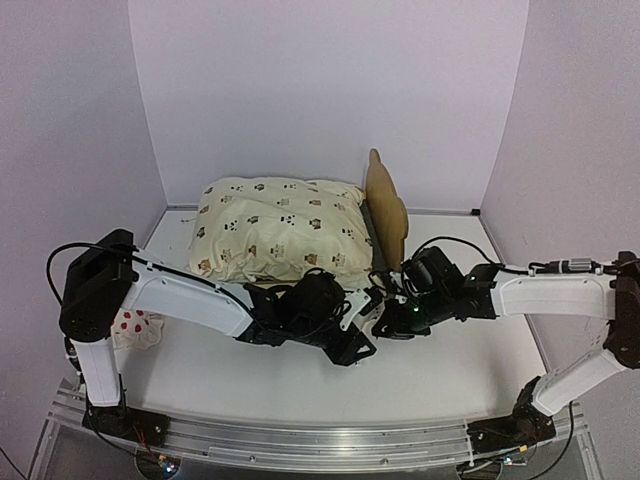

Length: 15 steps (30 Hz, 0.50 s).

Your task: Set up the pet bed

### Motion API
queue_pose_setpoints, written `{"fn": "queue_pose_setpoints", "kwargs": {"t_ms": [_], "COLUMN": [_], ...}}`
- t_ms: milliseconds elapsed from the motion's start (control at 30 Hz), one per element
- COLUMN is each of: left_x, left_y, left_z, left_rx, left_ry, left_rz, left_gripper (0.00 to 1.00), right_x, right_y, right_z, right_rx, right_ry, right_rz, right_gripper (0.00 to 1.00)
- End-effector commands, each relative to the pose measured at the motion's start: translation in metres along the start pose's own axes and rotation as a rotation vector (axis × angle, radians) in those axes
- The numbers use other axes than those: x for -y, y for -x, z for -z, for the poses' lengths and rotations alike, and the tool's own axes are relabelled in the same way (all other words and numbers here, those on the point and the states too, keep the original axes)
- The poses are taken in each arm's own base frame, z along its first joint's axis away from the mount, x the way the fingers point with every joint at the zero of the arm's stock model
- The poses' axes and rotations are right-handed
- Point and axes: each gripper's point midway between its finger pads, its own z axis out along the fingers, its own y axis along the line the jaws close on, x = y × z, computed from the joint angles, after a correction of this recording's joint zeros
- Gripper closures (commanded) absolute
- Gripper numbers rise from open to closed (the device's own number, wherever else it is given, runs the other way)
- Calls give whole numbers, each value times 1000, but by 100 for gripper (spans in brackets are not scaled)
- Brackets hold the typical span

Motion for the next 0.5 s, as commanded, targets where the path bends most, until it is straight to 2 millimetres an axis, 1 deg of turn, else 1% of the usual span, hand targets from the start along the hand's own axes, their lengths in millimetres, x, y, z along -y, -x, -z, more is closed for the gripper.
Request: {"fn": "queue_pose_setpoints", "kwargs": {"t_ms": [0,133,333,467], "left_x": [16,12,14,13], "left_y": [37,40,44,42], "left_z": [15,9,2,-6], "left_rx": [147,169,179,162], "left_ry": [-55,-32,-49,-45], "left_rz": [-19,-14,-14,-17], "left_gripper": [48,48,47,49], "right_x": [-10,-12,-12,-13], "right_y": [10,11,10,12], "right_z": [1,2,2,4], "right_rx": [11,18,24,38], "right_ry": [34,46,58,68], "right_rz": [-63,-107,-139,-151], "right_gripper": [100,100,100,100]}}
